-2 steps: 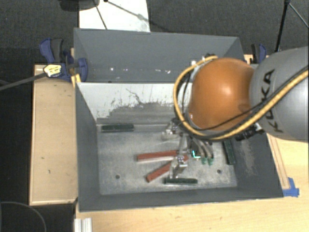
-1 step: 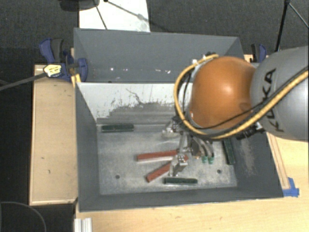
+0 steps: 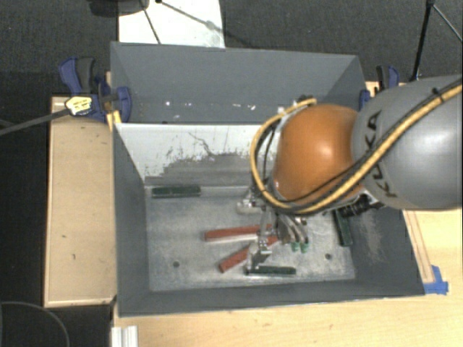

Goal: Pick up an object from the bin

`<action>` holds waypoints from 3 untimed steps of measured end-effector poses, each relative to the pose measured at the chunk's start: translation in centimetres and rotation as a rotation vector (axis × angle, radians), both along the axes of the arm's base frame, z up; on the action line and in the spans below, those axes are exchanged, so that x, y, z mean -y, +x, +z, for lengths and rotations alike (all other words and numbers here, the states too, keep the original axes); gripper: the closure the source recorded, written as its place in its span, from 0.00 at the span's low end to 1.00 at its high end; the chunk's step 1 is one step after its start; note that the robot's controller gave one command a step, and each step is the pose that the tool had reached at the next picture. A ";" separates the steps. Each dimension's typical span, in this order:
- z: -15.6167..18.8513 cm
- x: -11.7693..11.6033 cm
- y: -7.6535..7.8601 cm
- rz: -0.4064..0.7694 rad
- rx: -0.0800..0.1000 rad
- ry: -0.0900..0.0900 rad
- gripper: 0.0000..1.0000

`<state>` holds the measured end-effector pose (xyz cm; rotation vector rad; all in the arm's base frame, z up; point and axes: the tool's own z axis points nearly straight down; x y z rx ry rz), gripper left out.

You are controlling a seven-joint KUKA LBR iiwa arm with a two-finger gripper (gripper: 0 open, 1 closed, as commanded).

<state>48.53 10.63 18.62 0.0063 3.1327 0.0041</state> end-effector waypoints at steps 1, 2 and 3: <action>-7.5 1.0 1.3 0.115 -0.002 -0.002 0.00; -10.5 0.0 0.9 -0.001 0.028 0.004 1.00; -10.5 0.0 0.9 -0.003 0.028 0.004 1.00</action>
Offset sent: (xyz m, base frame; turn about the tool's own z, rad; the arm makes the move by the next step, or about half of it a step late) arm -0.0020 -0.0005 -0.1162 -0.0034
